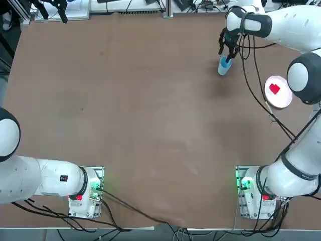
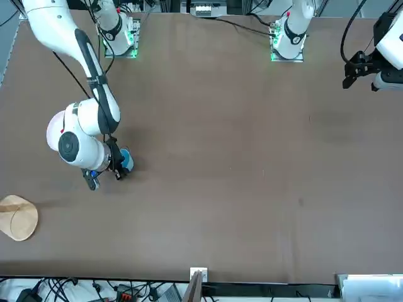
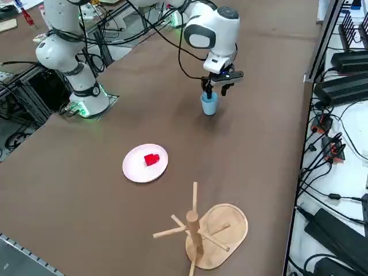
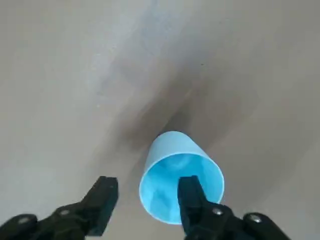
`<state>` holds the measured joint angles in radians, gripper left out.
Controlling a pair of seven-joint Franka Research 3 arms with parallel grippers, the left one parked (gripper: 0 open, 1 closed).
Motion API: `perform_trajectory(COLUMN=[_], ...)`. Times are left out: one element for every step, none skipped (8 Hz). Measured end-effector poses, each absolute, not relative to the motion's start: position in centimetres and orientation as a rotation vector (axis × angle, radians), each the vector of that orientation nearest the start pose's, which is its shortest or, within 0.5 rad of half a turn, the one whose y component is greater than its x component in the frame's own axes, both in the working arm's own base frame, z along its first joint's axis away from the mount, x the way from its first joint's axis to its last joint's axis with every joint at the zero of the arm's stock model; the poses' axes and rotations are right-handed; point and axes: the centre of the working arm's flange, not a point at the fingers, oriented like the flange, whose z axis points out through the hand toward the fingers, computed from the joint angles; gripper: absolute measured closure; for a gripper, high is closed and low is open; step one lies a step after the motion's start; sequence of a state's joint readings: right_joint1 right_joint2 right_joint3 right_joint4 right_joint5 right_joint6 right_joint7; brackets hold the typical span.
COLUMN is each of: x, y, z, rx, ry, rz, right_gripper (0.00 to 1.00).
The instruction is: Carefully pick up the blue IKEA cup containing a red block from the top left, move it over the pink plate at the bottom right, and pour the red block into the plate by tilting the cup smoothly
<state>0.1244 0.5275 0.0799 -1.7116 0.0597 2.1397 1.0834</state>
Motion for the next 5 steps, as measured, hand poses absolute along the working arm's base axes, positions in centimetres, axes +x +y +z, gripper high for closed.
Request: perform_trajectory(x=[65.1,65.5,65.8,66.1,66.4], y=[13.0,12.9,12.8,12.8,12.9], z=[29.0,30.5,31.9,33.2,34.4], rx=[-2.792,-2.785,-2.781,-2.788,-2.816], ry=[1.376,1.365,1.353,1.321,1.246], rz=[0.180,0.152,0.129,0.111,0.092], right_gripper=[0.24,0.14,0.00,0.00,0.00])
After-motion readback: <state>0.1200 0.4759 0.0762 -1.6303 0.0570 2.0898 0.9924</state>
